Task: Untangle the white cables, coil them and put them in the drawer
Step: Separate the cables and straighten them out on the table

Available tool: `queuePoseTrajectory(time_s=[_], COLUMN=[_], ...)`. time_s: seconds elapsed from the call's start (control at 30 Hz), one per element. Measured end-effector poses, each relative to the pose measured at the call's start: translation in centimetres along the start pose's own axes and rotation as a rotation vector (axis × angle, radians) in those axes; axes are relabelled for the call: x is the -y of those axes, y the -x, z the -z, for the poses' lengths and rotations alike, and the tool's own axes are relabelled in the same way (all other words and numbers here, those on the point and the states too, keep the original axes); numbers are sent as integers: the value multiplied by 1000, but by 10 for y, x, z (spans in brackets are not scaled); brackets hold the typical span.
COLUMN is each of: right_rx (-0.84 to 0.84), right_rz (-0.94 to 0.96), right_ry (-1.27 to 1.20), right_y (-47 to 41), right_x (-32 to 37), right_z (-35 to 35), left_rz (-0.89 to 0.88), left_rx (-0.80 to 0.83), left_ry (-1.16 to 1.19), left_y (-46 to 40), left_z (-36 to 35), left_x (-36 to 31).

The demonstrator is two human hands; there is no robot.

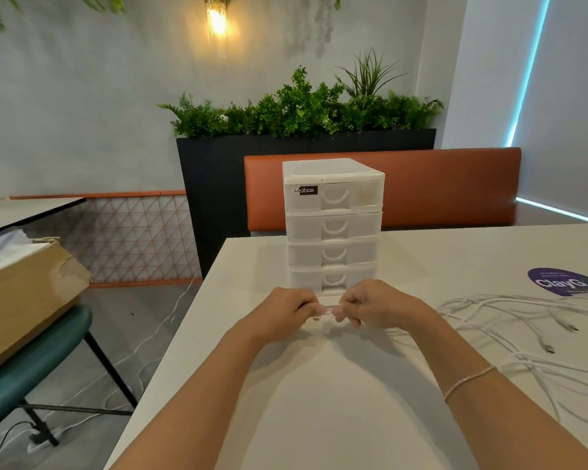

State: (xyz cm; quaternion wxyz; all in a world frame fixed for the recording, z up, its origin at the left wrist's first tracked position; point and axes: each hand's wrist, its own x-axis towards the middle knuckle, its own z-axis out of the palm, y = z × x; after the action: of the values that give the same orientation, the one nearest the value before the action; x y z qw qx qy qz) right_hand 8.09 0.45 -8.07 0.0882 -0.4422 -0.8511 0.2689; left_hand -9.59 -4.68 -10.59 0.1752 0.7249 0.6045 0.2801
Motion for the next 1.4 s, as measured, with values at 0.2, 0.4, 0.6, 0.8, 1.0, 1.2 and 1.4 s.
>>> queuePoseTrajectory(time_s=[0.2, 0.4, 0.6, 0.8, 1.0, 1.2, 1.4], right_rx=[-38, -56, -78, -74, -85, -83, -74], right_rz=[127, 118, 166, 129, 136, 140, 139], right_ry=[109, 84, 114, 95, 10, -8, -68], right_y=[6, 3, 1, -1, -1, -2, -2], right_x=[5, -2, -4, -6, -9, -10, -15], right_z=[2, 6, 3, 0, 2, 3, 2], left_rz=[10, 4, -11, 52, 108, 215, 247], left_rx=[-53, 20, 40, 83, 102, 162, 186], left_ry=[104, 101, 72, -55, 35, 419, 294], left_y=[1, 2, 3, -1, 10, 16, 15], left_z=[2, 3, 4, 5, 22, 28, 26], left_x=[2, -3, -2, 7, 10, 6, 6])
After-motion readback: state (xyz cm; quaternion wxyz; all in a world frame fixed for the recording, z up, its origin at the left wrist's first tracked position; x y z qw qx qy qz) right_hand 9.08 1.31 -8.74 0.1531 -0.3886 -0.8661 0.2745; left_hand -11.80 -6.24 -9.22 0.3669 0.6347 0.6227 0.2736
